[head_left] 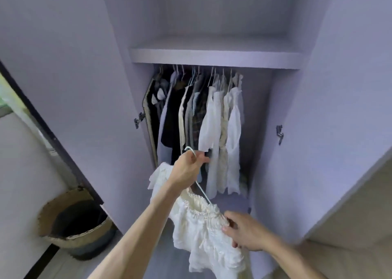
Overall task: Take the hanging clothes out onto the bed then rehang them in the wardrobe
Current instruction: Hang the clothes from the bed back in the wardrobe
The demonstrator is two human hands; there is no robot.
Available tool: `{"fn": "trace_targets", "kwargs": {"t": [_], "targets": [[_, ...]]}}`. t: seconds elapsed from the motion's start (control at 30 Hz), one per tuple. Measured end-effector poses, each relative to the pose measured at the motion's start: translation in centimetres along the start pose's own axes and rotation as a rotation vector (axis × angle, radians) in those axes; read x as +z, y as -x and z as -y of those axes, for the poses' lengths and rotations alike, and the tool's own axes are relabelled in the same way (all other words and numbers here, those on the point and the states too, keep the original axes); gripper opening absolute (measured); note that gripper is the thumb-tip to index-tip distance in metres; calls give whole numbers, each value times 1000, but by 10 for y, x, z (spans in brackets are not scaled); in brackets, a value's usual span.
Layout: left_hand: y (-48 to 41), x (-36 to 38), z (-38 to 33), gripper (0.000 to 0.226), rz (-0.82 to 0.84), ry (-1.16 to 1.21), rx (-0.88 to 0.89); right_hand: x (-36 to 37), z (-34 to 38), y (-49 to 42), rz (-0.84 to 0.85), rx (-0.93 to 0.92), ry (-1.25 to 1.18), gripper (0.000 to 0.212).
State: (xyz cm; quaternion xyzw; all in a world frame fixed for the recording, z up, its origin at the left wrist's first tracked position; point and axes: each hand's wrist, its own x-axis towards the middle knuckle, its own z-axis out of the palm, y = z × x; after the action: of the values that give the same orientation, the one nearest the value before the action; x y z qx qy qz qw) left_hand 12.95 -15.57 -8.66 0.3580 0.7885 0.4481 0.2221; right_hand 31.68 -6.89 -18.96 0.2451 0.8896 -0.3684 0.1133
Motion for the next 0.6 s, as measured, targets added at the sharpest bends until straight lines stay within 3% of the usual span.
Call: {"fn": "trace_targets", "kwargs": {"t": [0.07,0.27,0.43,0.6], "targets": [[-14,13,-17,14,108,-76,28,-4,-2,8,-57,36,-79,26],[-45,23,-47,63,452,-327,43,-11,-9,11,-273,138,-292,27],[-64,19,-59,69,435,-540,183,-34,-7,2,-408,176,-478,24],[-100,7,-53,71,394,-645,177,-74,-13,-24,-551,215,-577,26]]}}
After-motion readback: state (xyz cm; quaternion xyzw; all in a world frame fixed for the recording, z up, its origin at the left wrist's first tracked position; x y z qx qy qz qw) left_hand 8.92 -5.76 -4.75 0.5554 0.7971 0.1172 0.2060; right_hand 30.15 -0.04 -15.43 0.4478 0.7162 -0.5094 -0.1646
